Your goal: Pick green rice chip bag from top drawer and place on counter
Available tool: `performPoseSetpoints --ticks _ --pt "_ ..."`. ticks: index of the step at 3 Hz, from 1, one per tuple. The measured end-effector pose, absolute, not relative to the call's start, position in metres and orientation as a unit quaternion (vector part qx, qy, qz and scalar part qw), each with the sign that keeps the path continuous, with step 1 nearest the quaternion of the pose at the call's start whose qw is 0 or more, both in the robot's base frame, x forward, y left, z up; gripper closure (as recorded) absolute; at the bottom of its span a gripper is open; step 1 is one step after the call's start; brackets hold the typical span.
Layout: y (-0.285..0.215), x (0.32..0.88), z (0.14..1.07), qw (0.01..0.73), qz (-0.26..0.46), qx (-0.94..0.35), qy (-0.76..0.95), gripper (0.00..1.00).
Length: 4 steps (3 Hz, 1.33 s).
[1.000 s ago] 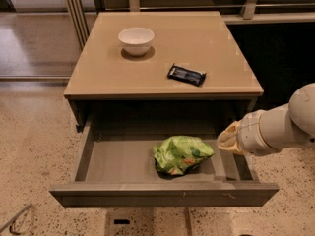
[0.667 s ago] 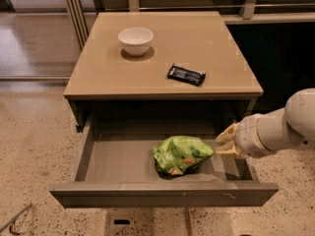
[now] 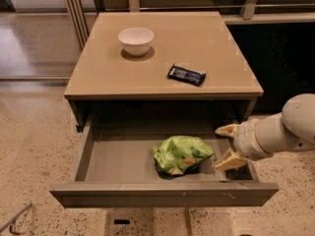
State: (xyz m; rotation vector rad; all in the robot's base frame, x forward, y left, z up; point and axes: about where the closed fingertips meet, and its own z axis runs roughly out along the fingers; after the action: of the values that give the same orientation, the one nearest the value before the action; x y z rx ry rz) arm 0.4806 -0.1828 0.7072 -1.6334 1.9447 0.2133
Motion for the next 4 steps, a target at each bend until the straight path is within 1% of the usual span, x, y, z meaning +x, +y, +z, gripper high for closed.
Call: performPoseSetpoints --ticks 3,4 --pt "-0.169 0.496 0.668 0.313 0.119 -0.622 0.707 0.36" --pt "-0.160 0.500 0.657 0.316 0.125 -0.630 0.698 0.55"
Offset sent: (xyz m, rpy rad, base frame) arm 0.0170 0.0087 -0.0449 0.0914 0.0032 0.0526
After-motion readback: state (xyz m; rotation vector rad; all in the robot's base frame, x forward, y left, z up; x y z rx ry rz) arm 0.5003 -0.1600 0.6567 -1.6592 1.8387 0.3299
